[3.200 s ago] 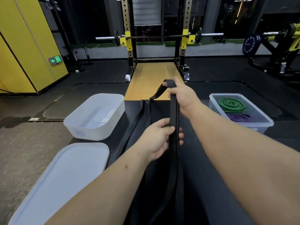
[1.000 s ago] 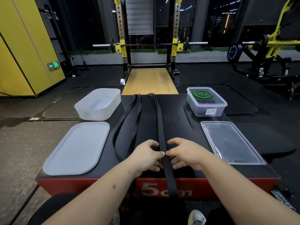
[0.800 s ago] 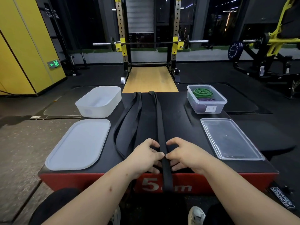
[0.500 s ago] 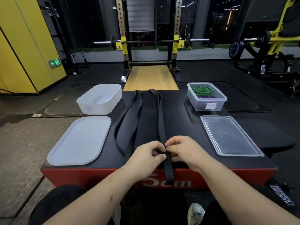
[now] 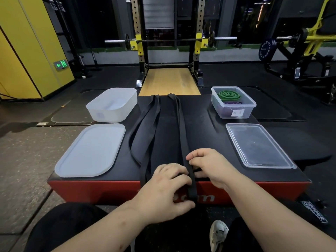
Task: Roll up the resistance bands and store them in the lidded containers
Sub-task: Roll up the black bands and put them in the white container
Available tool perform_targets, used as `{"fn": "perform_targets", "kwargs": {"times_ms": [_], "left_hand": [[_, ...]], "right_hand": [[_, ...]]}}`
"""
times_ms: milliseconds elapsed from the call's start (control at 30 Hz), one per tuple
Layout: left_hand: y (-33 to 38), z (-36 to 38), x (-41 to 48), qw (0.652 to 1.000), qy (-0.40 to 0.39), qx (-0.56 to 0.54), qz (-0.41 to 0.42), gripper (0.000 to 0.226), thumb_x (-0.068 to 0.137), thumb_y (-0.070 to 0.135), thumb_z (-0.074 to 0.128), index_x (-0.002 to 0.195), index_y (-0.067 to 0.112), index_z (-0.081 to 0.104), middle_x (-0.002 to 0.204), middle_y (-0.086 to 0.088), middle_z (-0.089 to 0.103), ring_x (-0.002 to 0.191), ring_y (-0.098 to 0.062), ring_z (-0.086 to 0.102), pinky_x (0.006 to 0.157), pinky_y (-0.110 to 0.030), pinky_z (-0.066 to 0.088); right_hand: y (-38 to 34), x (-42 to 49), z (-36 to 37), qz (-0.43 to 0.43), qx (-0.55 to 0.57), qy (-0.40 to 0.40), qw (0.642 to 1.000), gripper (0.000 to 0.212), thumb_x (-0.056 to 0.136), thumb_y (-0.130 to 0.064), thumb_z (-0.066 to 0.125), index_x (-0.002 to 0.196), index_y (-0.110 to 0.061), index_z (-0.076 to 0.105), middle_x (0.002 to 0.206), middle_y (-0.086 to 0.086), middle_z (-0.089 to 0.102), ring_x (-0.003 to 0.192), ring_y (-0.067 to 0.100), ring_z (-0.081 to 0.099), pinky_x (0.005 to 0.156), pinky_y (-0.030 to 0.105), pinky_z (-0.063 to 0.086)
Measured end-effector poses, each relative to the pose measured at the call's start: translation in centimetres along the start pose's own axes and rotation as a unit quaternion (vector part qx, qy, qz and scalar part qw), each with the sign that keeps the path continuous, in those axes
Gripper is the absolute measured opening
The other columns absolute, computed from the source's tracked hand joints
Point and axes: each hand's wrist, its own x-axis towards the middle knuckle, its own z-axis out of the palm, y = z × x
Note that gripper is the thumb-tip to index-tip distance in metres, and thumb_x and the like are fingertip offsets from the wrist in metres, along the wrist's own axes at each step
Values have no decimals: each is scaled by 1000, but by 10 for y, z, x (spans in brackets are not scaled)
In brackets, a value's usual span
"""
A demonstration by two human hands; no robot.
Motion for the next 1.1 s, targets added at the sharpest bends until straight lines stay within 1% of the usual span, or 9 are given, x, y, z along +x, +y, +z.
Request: {"fn": "perform_targets", "kwargs": {"times_ms": [200,400,567,733,800,900,967,1033,1100], "left_hand": [[4,14,0,996,30,61,53,41,82,47,72,113,23,60,126,6,54,129,-17,47,109,-40,36],[7,13,0,997,42,16,66,25,91,43,70,99,19,73,112,12,64,123,-11,53,107,-36,38],[10,1,4,998,-3,-59,-5,26,100,44,58,107,26,74,116,22,51,132,-2,36,114,-25,22],[6,1,10,994,-47,-87,-53,21,102,39,55,107,29,72,117,25,41,133,0,27,113,-20,17],[10,4,9,993,-46,-94,-60,20,103,37,55,109,27,71,117,23,45,129,6,26,111,-17,16],[13,1,13,988,-5,-126,-85,16,103,33,55,109,26,69,113,22,54,123,4,39,109,-19,26],[12,-7,20,981,27,-155,-110,13,103,29,56,106,26,68,107,21,58,115,-1,48,102,-21,35],[9,-16,30,976,46,-175,-120,11,102,24,57,103,24,68,103,18,59,108,-3,54,94,-18,40],[5,-21,36,974,39,-185,-125,12,102,21,56,104,24,68,102,17,60,104,-2,56,89,-13,40]], "right_hand": [[-4,-5,1,2,10,-1,1000,18,95,-2,64,90,-14,77,88,8,65,80,12,61,57,18,53],[-3,-7,3,-14,-3,16,1000,16,94,-3,67,88,-16,76,86,1,69,80,10,63,60,20,54],[0,-4,1,-32,-43,25,998,19,91,-7,70,84,-23,77,82,-5,73,81,12,67,64,25,58],[-1,-3,-9,-129,-340,33,931,19,90,-24,72,84,-42,69,91,-15,65,81,1,61,75,19,45],[1,-1,-14,-131,-371,36,919,15,89,-32,73,90,-45,66,98,-15,60,83,2,58,76,22,43],[-6,-3,-22,-34,-277,49,959,14,94,-40,68,102,-30,62,83,-5,75,67,16,69,60,25,47],[-17,-9,-24,74,-244,-32,967,39,100,-53,57,108,-15,60,78,5,79,62,27,71,50,25,46],[-24,-11,-19,144,-164,-118,969,58,101,-60,52,112,-4,59,85,16,79,72,33,75,54,30,52],[-27,-4,-13,155,0,-112,982,51,101,-48,60,109,2,62,93,17,76,70,29,76,56,32,56]]}}
